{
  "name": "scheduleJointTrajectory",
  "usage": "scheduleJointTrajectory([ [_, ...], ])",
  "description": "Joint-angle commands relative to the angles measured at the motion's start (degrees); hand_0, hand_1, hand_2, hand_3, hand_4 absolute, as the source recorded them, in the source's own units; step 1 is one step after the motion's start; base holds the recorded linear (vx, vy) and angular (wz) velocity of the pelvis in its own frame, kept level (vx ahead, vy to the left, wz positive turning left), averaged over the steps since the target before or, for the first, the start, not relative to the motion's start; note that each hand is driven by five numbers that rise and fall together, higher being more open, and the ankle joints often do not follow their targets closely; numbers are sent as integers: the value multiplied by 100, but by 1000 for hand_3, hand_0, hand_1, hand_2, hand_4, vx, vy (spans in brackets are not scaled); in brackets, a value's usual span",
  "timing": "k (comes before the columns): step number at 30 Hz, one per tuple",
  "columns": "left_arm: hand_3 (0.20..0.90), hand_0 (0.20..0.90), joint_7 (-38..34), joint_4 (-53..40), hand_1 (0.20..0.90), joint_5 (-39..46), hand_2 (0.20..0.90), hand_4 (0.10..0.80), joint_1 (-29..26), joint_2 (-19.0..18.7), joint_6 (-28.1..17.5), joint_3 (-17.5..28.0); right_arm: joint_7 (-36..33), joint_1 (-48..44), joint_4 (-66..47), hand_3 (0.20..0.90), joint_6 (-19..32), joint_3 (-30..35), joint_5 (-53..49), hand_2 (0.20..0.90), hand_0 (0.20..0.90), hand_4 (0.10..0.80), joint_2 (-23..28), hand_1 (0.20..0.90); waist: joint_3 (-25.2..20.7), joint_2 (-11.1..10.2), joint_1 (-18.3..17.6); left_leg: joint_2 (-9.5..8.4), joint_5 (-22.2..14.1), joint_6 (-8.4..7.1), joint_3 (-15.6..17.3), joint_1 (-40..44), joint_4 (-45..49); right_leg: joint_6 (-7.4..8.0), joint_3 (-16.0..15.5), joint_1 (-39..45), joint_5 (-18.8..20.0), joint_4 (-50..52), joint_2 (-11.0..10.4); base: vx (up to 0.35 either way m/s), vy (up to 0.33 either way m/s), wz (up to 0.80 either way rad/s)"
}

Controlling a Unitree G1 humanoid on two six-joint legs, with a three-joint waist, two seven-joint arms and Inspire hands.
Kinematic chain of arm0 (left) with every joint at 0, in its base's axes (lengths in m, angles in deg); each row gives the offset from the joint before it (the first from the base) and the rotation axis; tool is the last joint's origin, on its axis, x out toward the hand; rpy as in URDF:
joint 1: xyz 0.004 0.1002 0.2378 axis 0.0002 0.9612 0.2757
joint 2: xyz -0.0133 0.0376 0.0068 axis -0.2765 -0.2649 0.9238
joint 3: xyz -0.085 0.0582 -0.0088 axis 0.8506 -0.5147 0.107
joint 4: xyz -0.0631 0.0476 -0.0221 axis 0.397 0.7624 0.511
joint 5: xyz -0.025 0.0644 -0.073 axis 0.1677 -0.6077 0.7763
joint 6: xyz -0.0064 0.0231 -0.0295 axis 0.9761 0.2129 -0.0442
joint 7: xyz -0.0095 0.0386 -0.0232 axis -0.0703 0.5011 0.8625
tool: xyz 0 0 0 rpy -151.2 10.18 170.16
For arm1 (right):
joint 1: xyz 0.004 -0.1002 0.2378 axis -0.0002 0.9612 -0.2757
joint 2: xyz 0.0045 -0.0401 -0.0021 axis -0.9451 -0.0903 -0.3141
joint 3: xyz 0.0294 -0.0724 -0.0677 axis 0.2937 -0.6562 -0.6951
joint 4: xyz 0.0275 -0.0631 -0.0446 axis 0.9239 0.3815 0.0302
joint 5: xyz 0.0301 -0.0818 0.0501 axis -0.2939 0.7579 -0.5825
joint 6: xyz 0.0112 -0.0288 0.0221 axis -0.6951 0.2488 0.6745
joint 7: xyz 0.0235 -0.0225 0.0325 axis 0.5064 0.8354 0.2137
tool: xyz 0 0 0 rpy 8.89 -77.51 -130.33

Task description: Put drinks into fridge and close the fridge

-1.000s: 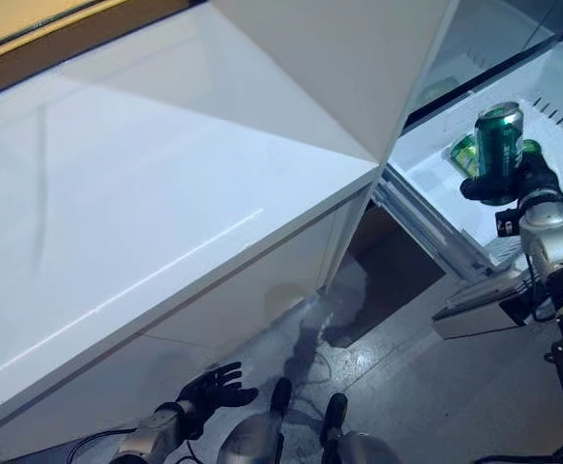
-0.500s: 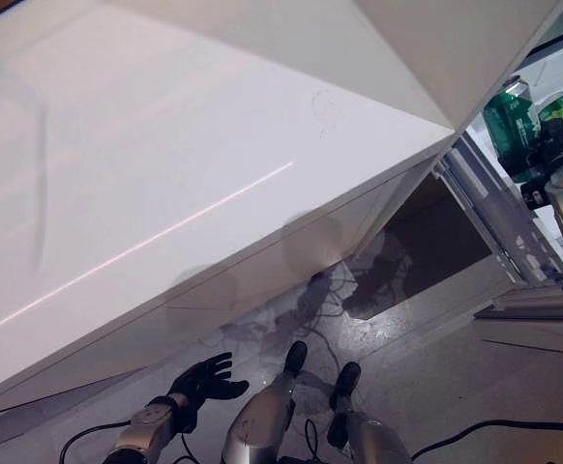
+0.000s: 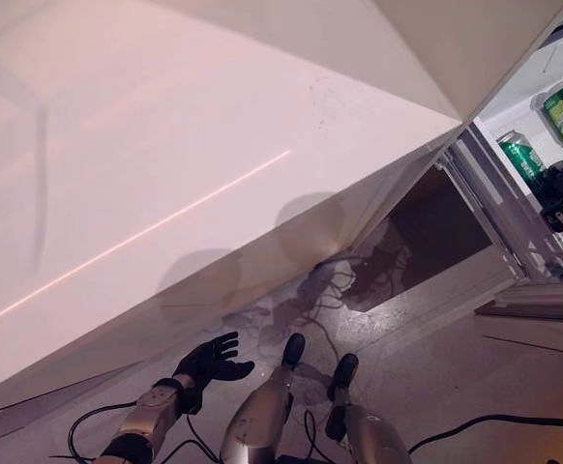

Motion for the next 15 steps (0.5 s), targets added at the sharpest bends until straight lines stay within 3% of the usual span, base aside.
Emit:
scheduleJointTrajectory([
  [1, 900, 900, -5, -196, 900, 113, 900, 800, 315, -352, -98, -140, 91, -750, -112, 746, 138, -646, 577, 768, 768, 646, 837, 768, -194, -83, 5, -68, -452, 69, 221, -68, 106, -427, 74, -477, -737, 1042, 235, -32, 9, -2],
  [2, 900, 900, -20, -219, 900, 119, 900, 800, 315, -347, -90, -142, 143, -747, -103, 900, 152, -654, 559, 900, 900, 800, 827, 900, -198, -82, 9, -64, -451, 71, 239, -56, 86, -419, 63, -469, -735, 1036, 231, 0, 0, 0],
  [9, 900, 900, 4, -249, 900, 98, 900, 800, 276, -344, -53, -178, -71, -685, -170, 900, 328, -540, 207, 900, 900, 800, 726, 900, -219, -37, 0, -70, -457, 79, 261, -31, 83, -395, 86, -450, -723, 1033, 212, -4, 1, 0],
  [15, 900, 900, -32, -238, 900, 79, 900, 800, 270, -275, -98, -228, -1089, -564, -681, 900, 564, -96, -1057, 900, 900, 800, 666, 900, -256, 33, -109, -62, -469, 100, 309, 54, 22, -384, 175, -435, -756, 1105, 196, -26, 15, -3],
])
